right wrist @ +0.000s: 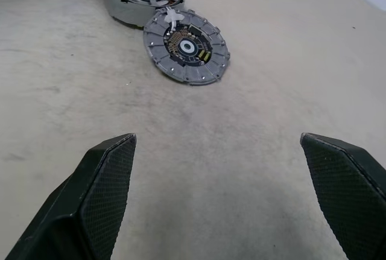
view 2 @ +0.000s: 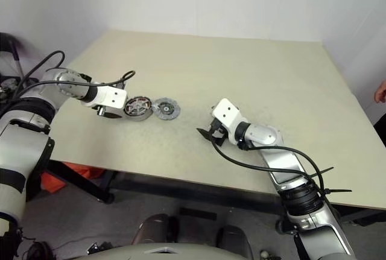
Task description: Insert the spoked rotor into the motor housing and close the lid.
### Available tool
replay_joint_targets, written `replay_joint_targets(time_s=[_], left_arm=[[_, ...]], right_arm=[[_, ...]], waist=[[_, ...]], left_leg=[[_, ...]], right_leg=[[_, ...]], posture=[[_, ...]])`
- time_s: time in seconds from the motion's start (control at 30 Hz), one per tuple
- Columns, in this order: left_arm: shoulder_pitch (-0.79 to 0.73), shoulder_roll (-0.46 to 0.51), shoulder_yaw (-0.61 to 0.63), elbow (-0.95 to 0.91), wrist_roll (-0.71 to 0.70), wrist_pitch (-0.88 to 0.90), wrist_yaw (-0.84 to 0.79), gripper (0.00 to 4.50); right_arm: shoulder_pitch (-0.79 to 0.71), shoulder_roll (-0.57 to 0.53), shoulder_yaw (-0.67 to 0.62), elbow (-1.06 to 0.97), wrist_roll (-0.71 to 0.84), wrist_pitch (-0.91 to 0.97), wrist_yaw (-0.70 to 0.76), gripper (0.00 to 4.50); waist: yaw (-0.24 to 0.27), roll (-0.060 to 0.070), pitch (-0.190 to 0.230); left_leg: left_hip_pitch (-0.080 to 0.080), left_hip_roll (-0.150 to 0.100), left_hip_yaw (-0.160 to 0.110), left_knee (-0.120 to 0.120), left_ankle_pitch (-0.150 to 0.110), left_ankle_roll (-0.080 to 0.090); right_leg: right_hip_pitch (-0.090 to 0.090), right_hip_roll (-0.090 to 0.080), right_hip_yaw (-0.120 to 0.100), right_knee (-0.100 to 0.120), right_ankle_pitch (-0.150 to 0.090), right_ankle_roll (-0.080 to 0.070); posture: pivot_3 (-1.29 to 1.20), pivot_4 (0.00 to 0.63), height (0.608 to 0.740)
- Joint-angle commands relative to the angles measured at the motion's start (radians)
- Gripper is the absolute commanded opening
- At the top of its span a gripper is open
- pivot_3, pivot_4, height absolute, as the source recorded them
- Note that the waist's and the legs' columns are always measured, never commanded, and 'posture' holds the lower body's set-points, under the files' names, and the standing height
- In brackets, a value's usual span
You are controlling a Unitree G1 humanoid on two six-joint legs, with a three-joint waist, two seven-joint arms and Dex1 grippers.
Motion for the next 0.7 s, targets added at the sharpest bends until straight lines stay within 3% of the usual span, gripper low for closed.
replay_joint_targets(time_s=[0.03,0.7], left_arm=[[-0.024,-0.006,-0.010,0.008,0.023,-0.004,0.030,3.69],[0.016,-0.031,-0.034,0.040,0.088,0.039,0.124,3.69]], right_arm=[[-0.008,-0.005,-0.028,-0.041,-0.002,-0.006,-0.011,4.49],[-0.020,-0.008,-0.034,-0.031,-0.004,-0.013,-0.017,4.49]], waist=[[0.001,-0.001,0.000],[0.001,-0.001,0.001]], left_leg=[[0.000,0.000,0.000,0.000,0.000,0.000],[0.000,0.000,0.000,0.000,0.000,0.001]], right_leg=[[0.000,0.000,0.000,0.000,0.000,0.000],[0.000,0.000,0.000,0.000,0.000,0.000]], posture=[[0.00,0.000,0.740],[0.00,0.000,0.740]])
